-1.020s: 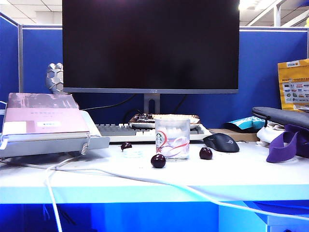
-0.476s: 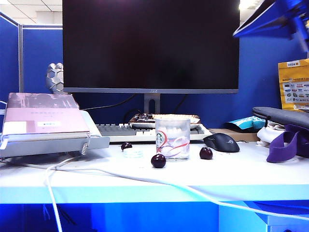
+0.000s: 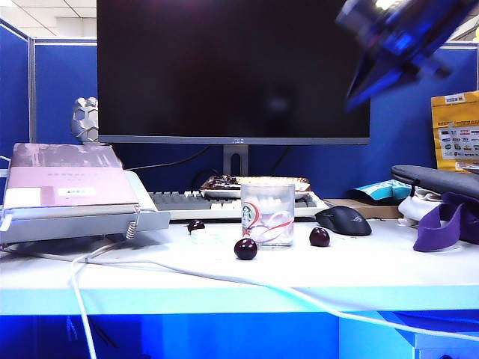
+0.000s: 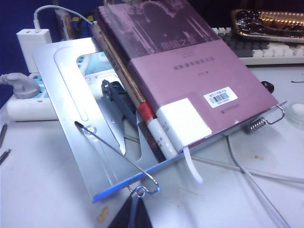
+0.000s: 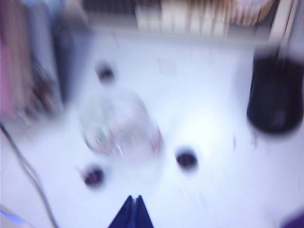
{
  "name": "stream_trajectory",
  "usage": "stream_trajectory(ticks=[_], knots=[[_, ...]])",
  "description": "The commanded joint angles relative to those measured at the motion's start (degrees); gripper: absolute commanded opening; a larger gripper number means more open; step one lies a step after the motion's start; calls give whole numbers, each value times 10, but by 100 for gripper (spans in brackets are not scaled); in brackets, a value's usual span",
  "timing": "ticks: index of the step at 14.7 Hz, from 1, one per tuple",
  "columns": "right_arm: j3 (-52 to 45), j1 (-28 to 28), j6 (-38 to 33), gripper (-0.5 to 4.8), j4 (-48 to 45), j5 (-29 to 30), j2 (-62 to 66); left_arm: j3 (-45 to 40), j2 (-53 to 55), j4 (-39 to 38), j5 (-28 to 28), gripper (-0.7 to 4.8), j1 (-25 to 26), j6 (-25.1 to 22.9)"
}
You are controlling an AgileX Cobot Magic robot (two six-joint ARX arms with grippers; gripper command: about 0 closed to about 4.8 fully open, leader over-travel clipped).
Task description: Pick up the cherry on the right side of the glass and put it inside the glass.
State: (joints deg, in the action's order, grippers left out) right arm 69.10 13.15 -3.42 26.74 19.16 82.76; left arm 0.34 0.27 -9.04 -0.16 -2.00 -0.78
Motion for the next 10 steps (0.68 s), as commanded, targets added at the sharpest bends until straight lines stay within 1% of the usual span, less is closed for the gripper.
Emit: stream_trajectory(ticks=[1, 2, 3, 5, 7, 8, 9, 10], knots=[[59, 17, 6, -5, 103, -73, 74, 0, -2, -7, 3, -5, 0, -3], [78, 20, 5, -5, 125, -76, 106, 0, -2, -7, 2, -5, 0, -3], [88, 20, 0, -5, 123, -75, 130, 0, -2, -7, 2, -5, 0, -3], [90, 20, -30, -5, 93, -60, 159, 0, -2, -7, 2, -5, 0, -3], [90, 20, -38, -5, 58, -51, 181, 0, -2, -7, 2, -5, 0, -3], [90, 20, -42, 15, 42, -53, 193, 0, -2, -7, 2, -5, 0, -3], [90, 20, -43, 95, 34, -56, 197, 0, -2, -7, 2, -5, 0, -3], [92, 20, -43, 250, 29, -55, 202, 0, -2, -7, 2, -5, 0, -3]])
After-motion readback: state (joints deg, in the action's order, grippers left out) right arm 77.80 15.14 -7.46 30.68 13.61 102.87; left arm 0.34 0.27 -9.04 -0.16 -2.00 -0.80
